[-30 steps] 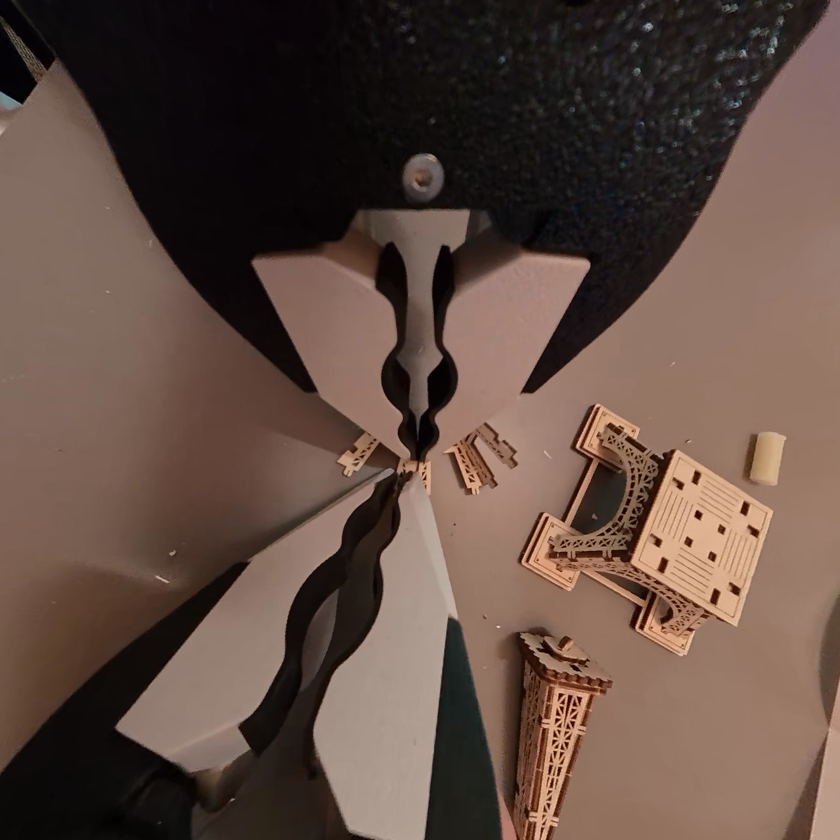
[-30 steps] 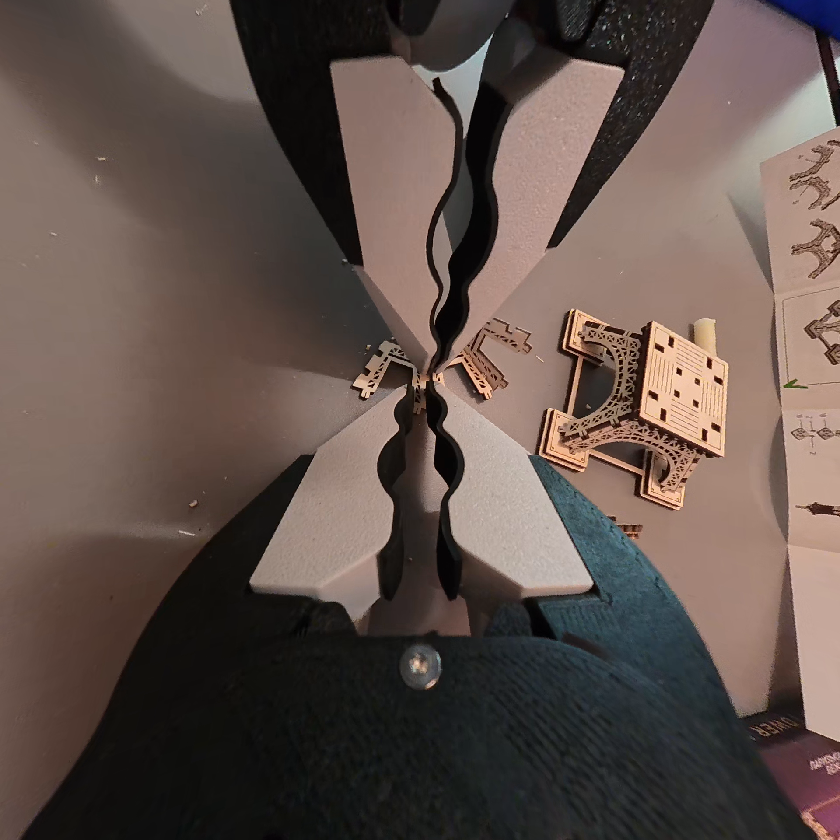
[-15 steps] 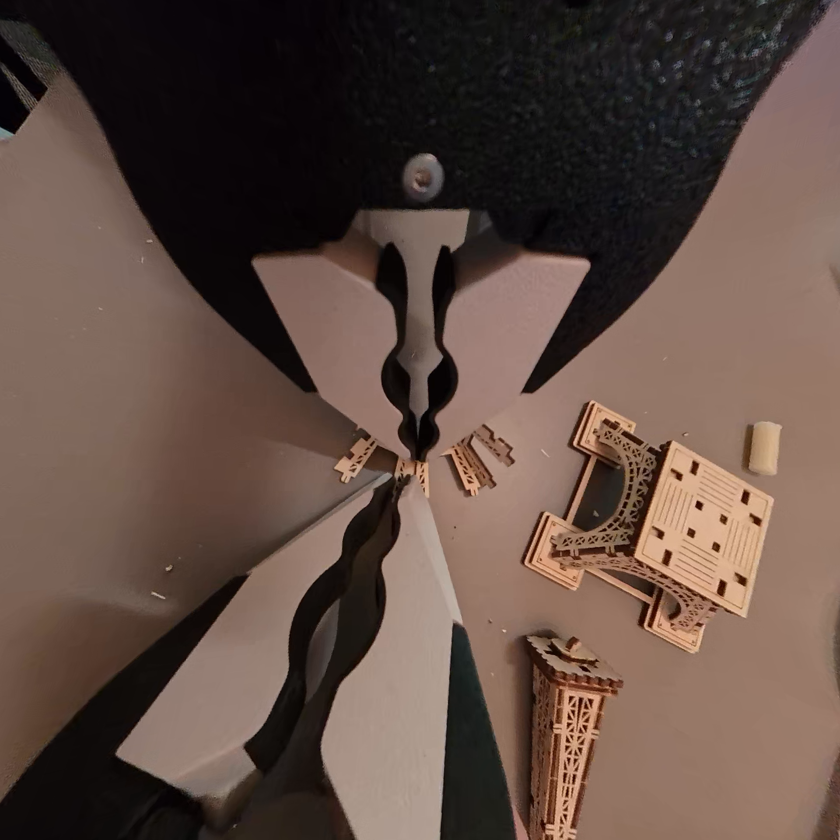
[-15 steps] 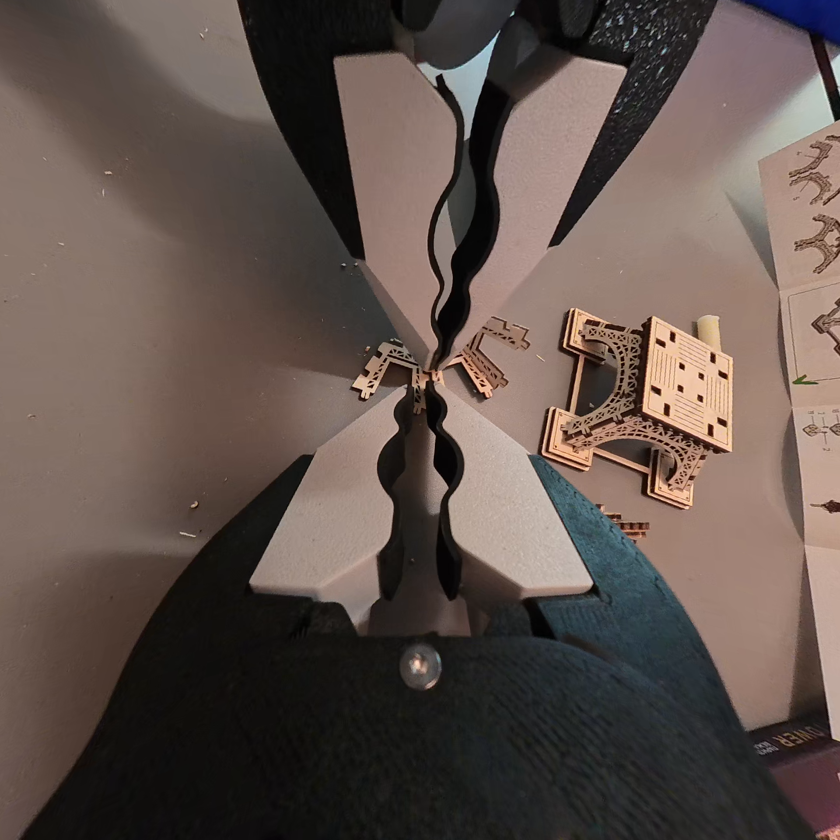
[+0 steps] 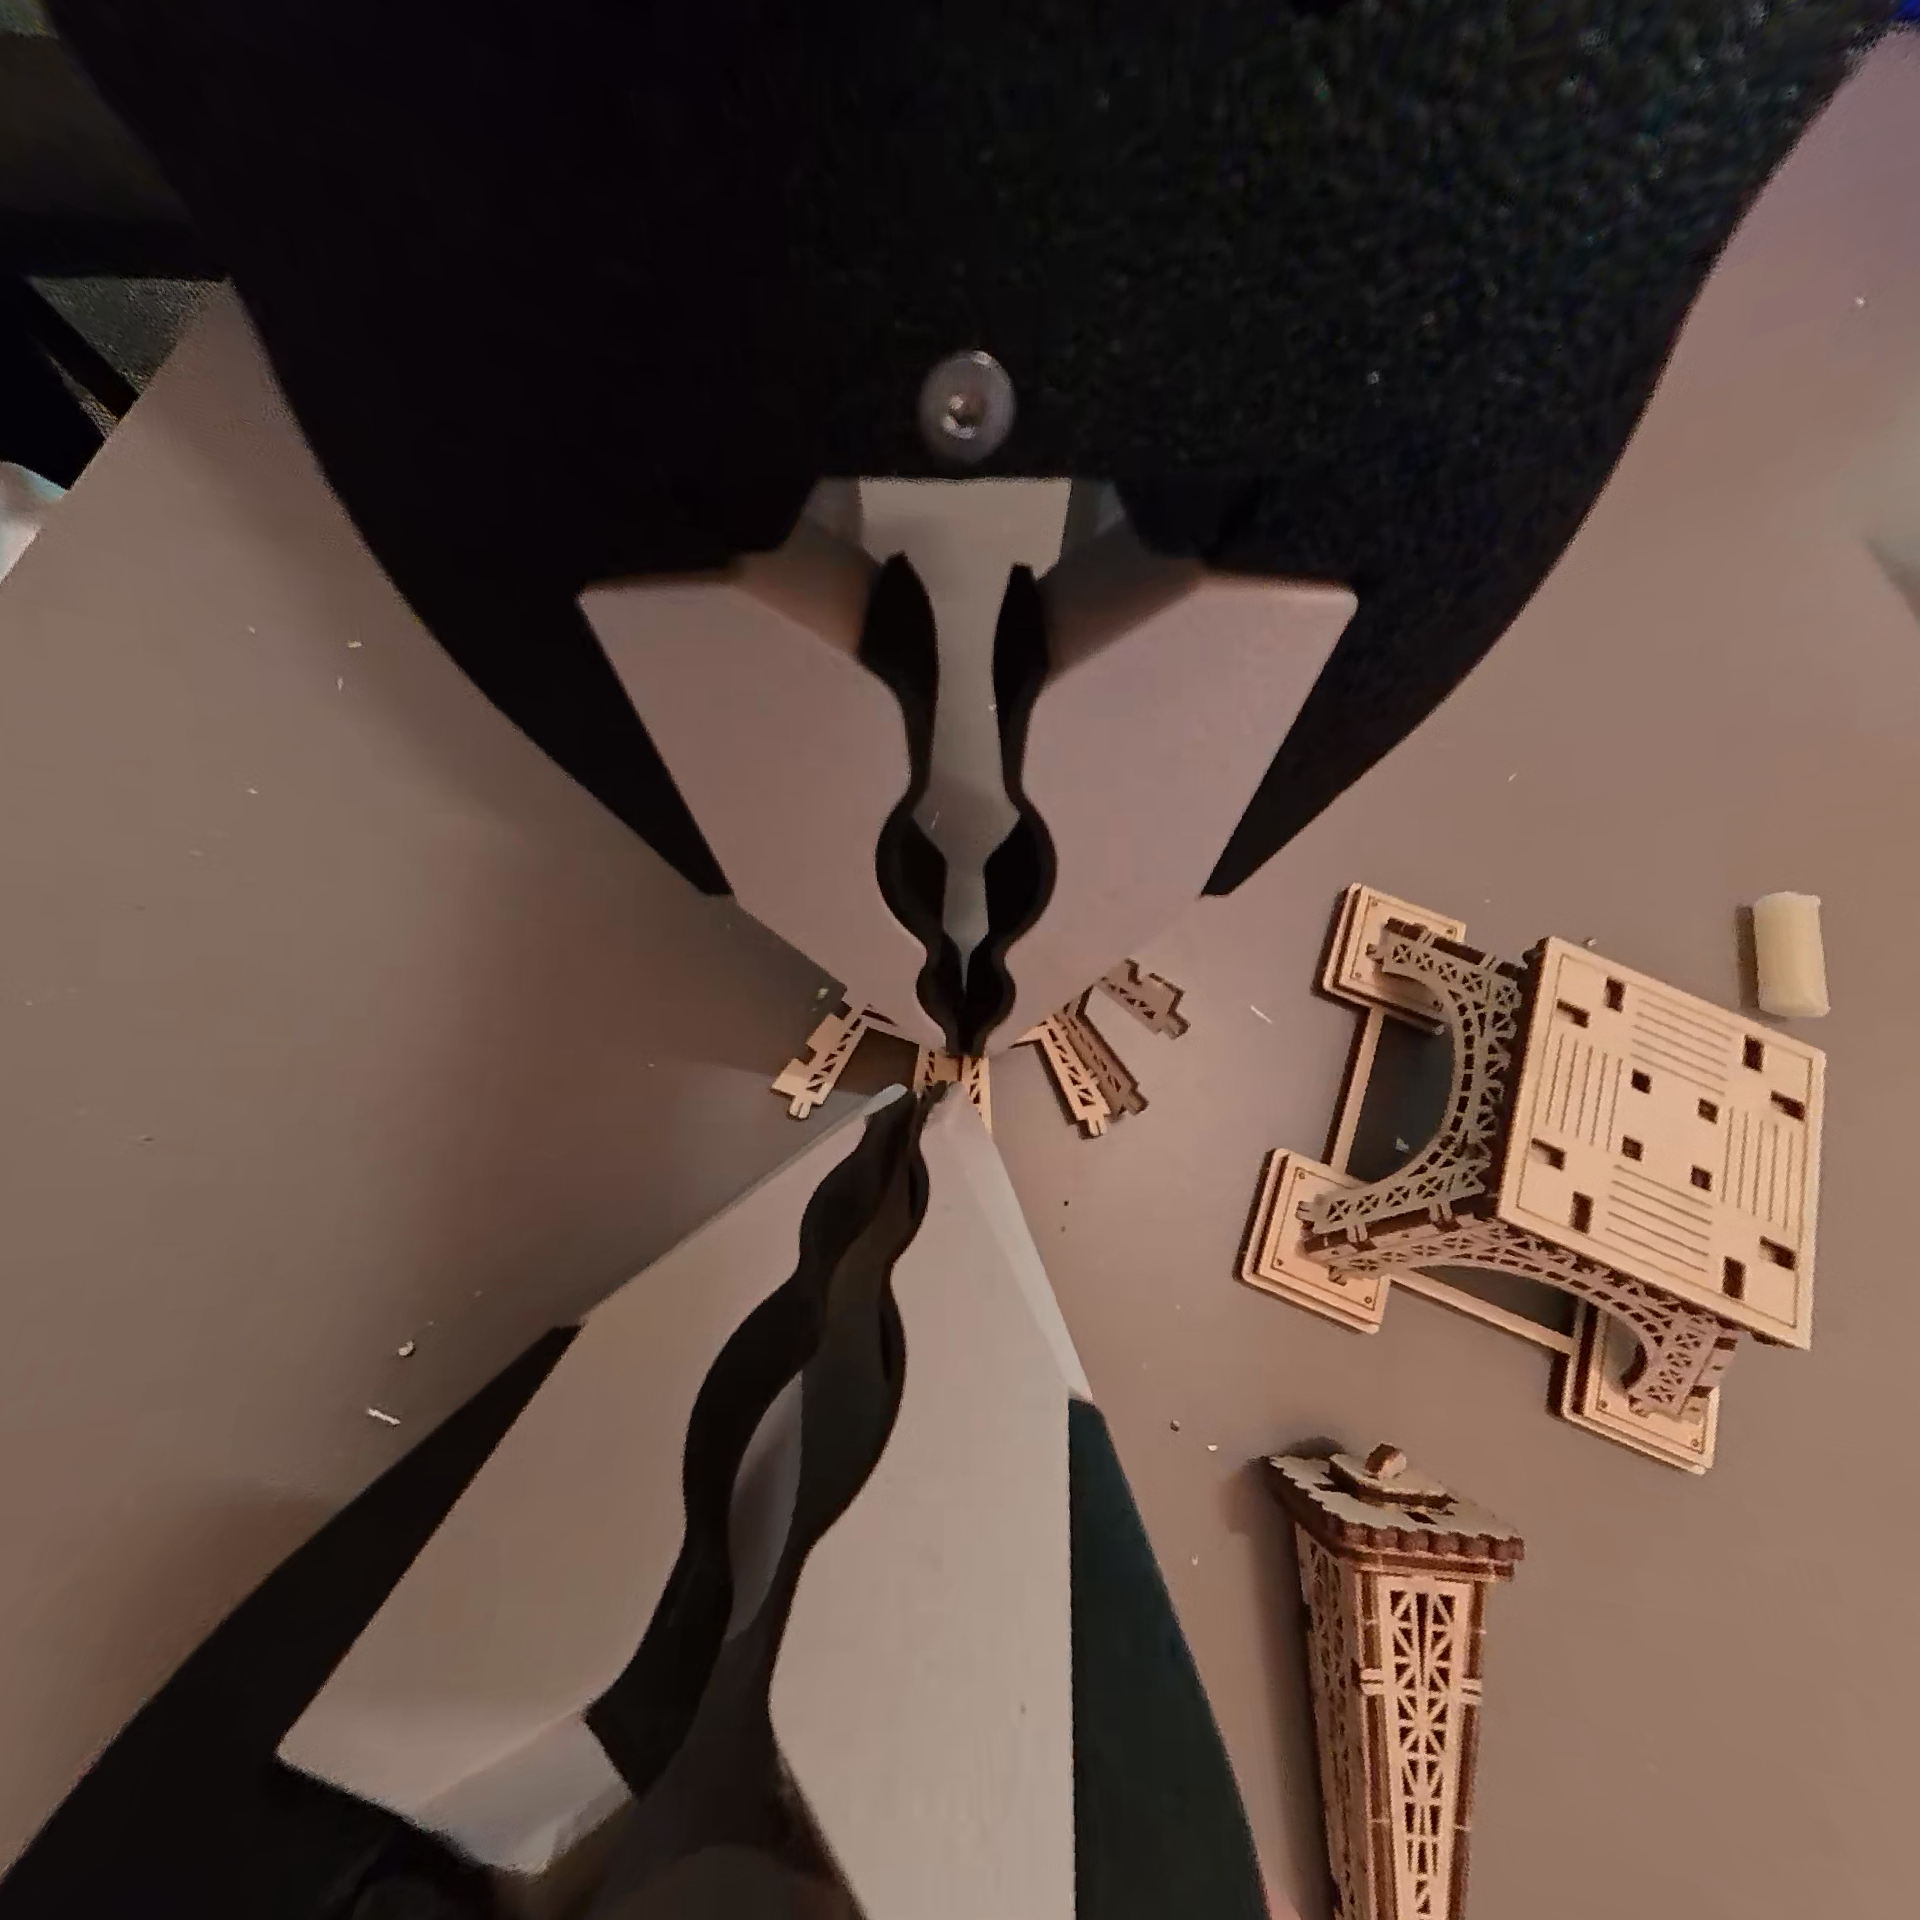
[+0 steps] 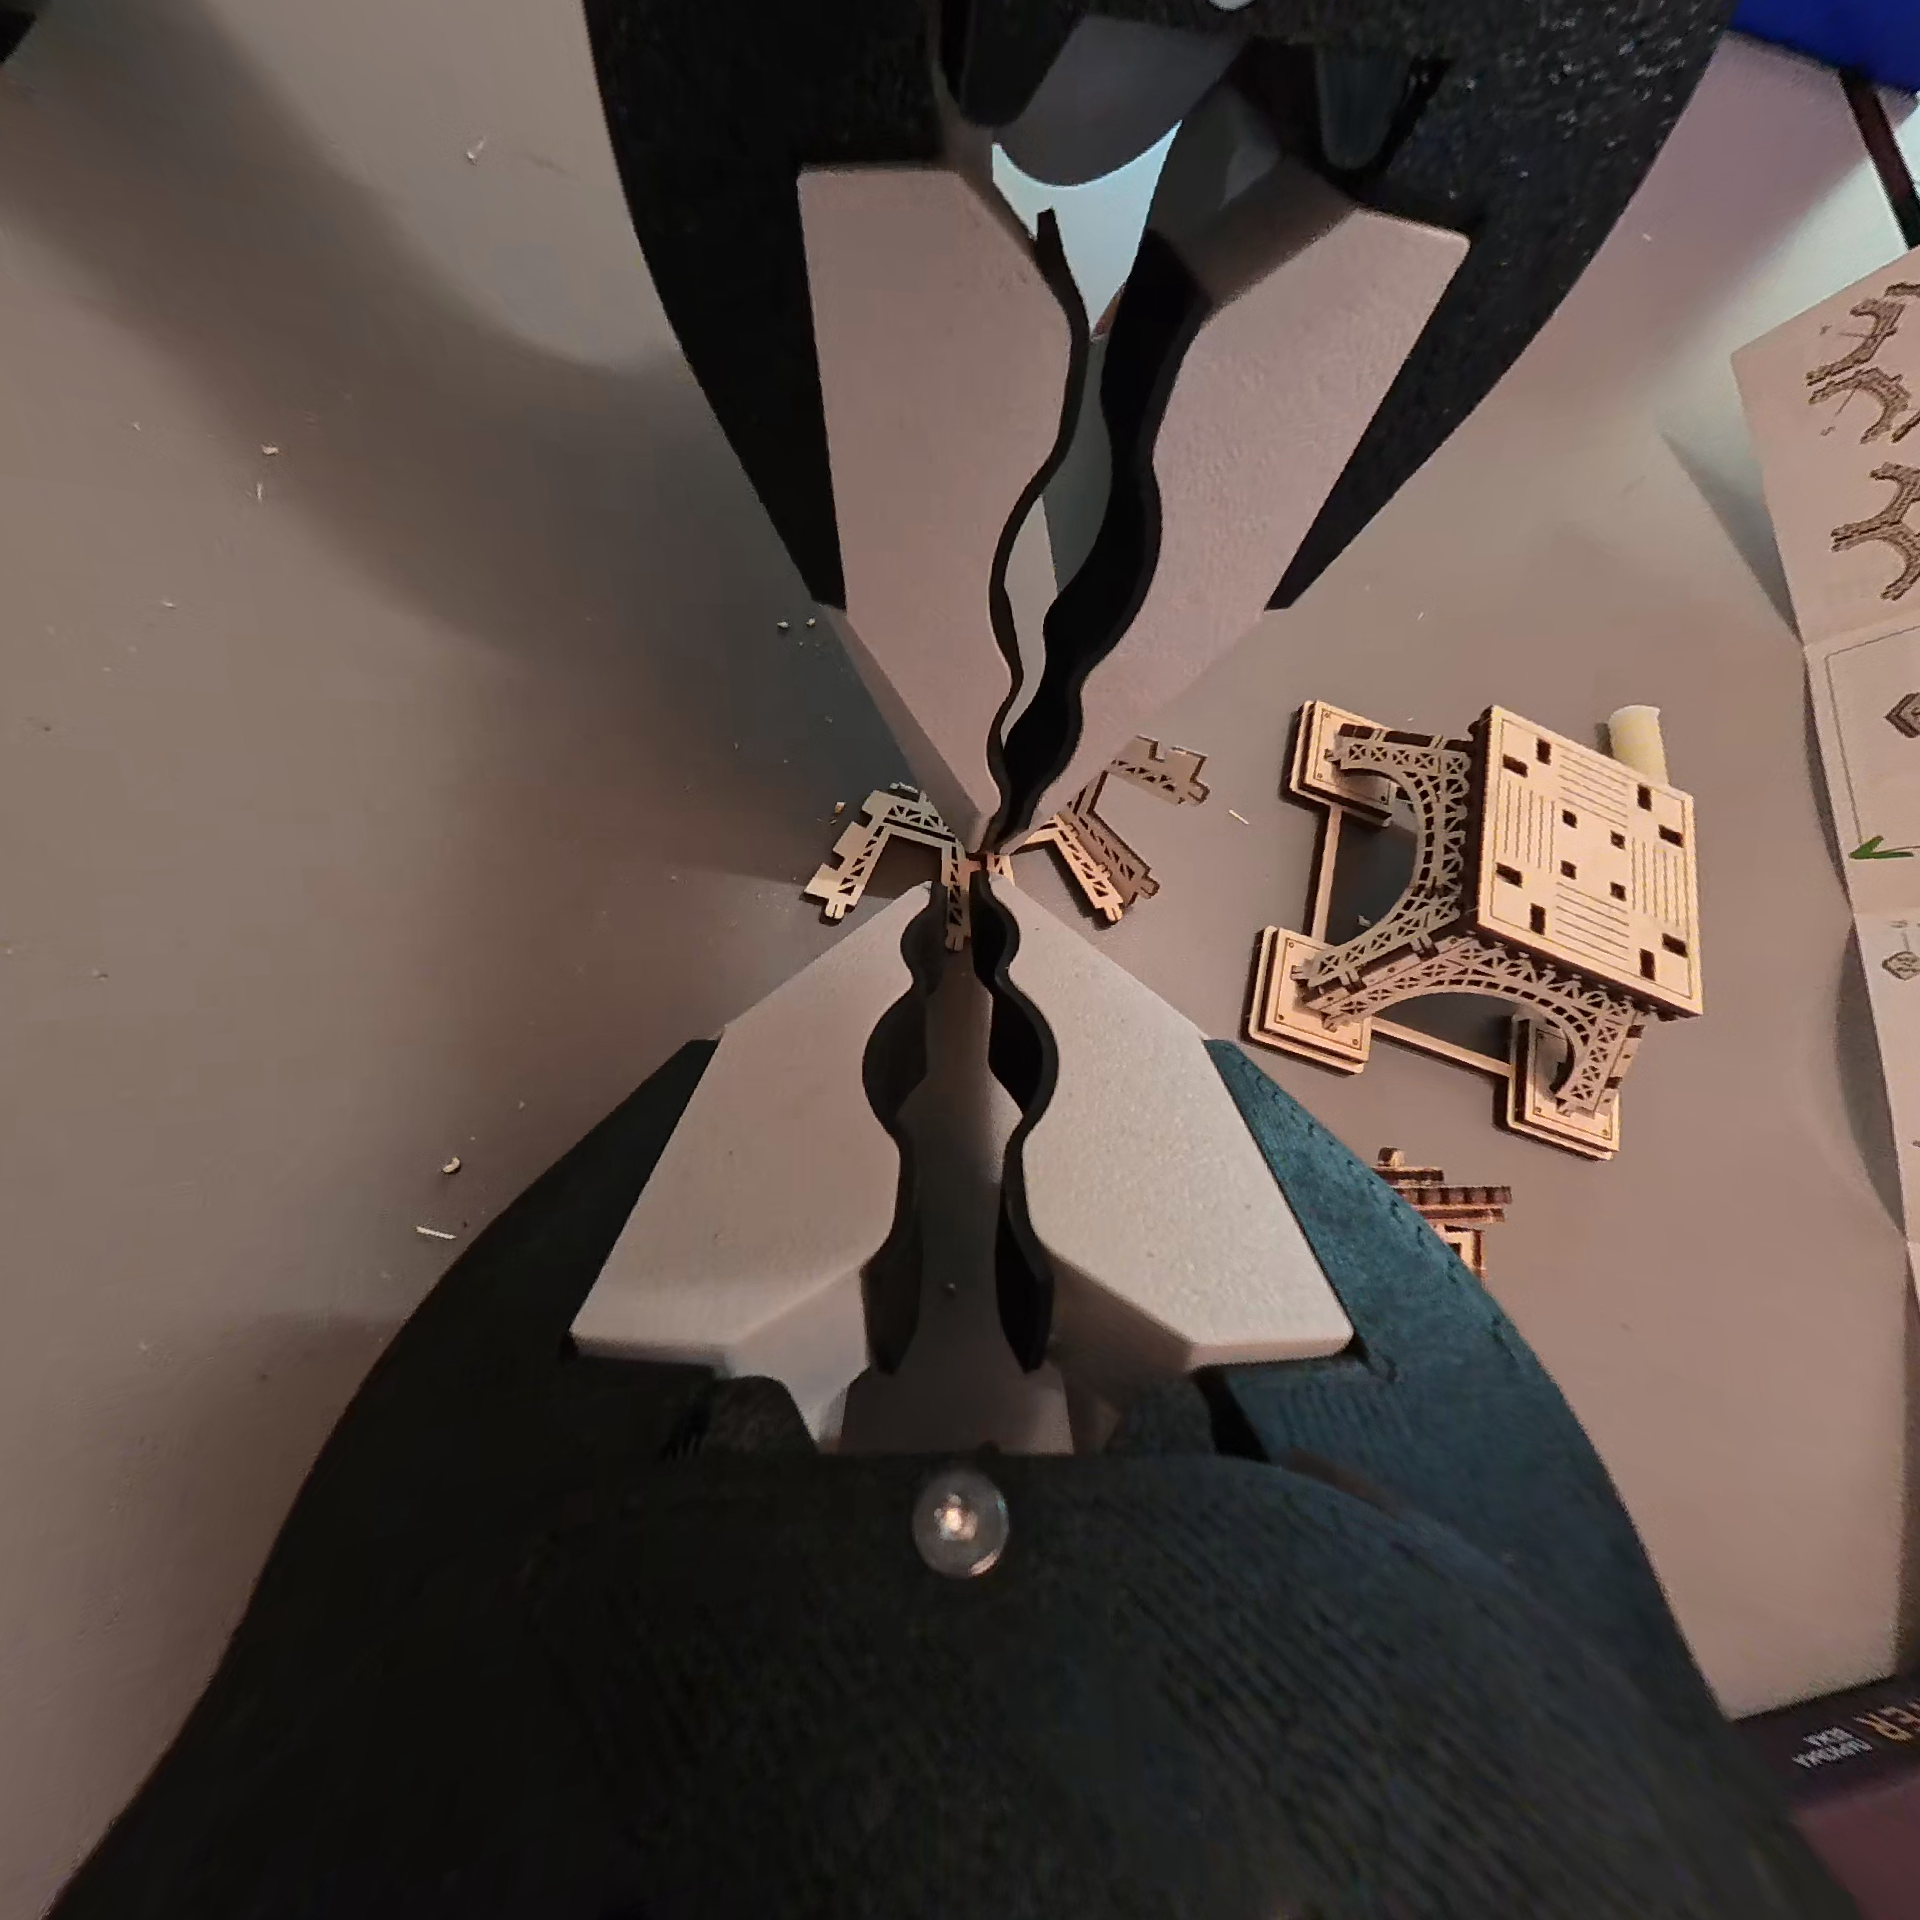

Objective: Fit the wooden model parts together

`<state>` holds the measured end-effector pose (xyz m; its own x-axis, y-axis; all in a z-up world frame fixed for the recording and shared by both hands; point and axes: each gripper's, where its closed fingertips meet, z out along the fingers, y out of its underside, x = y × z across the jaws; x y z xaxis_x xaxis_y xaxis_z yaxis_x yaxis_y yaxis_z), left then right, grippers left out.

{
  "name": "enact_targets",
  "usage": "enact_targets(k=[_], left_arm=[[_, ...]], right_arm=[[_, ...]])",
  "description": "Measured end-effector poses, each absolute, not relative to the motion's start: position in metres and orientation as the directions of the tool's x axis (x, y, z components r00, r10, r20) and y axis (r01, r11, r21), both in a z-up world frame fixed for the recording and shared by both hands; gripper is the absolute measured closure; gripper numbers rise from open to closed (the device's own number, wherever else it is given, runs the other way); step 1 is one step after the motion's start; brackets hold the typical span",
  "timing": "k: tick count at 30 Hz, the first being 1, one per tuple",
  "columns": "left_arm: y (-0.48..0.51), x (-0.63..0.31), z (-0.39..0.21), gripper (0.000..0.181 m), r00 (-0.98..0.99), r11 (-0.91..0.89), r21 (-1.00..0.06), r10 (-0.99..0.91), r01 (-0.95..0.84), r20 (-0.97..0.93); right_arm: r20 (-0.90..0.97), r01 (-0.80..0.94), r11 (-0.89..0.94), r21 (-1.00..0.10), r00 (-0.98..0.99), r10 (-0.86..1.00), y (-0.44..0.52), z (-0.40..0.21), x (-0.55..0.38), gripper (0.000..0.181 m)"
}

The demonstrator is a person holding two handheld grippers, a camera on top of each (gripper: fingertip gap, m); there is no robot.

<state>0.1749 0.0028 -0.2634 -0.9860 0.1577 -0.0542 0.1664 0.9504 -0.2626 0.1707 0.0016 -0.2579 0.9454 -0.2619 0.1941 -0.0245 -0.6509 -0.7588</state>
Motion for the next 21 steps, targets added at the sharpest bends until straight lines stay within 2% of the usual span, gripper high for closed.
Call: enact_targets(k=[4,6,10,17,21], left_arm=[[0.003,0.175,-0.264,0.181,-0.985,0.949,-0.264,0.161,0.17,-0.059],[0.003,0.175,-0.264,0.181,-0.985,0.949,-0.266,0.16,0.172,-0.066],[0.003,0.175,-0.264,0.181,-0.983,0.947,-0.264,0.173,0.184,-0.067],[0.003,0.175,-0.264,0.181,-0.98,0.951,-0.235,0.197,0.201,-0.039],[0.003,0.175,-0.264,0.181,-0.983,0.954,-0.243,0.181,0.177,-0.007]], right_arm=[[0.197,-0.02,-0.652,-0.758,0.946,-0.258,0.002,-0.258,0.17,0.178],[0.165,-0.019,-0.646,-0.763,0.961,-0.223,0.003,-0.257,0.164,0.166],[0.109,-0.055,-0.649,-0.759,0.972,-0.21,-0.008,-0.259,0.157,0.175],[0.319,0.121,-0.632,-0.766,0.924,-0.21,-0.007,-0.248,0.169,0.181],[0.487,0.266,-0.688,-0.675,0.861,-0.145,-0.002,-0.255,0.173,0.181]])
